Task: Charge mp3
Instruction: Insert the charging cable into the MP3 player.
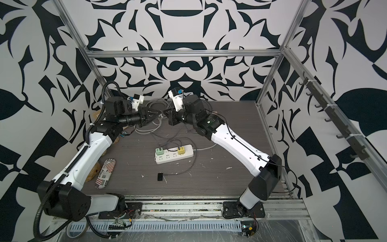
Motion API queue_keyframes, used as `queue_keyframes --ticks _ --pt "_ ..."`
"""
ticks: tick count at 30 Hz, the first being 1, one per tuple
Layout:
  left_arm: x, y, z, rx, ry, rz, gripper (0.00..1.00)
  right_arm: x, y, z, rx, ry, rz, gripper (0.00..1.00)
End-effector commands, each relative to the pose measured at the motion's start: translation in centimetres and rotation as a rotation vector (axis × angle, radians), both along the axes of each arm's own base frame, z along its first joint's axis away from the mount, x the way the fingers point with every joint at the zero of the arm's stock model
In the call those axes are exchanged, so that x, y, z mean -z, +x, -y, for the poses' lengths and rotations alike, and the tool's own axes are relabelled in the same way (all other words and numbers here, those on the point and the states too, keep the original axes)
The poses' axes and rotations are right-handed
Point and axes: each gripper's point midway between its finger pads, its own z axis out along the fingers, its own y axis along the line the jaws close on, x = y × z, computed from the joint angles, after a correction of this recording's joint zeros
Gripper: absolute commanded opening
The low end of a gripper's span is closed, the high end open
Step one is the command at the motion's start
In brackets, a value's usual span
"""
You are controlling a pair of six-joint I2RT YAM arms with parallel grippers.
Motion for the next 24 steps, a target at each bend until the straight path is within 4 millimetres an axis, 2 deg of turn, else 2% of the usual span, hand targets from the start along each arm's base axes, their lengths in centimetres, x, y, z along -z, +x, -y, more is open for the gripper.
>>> queue_keyframes --ticks 1,15,24 --pt "-7.0 -1.9 1.8 0.114 -0.099 0.2 0.0 5.6 -2.5 -1.6 -0.095 -0.135 -0.111 0.0" --pt "-7.6 -2.3 2.8 0.135 -0.087 0.208 0.0 8.1 -2.8 -1.9 -0.124 -0.247 -0.121 0.0" --pt "-8.5 -3.1 3.5 0.149 -0.058 0.254 0.0 10.1 -2.9 -2.9 -0.14 -0.244 -0.215 0.0"
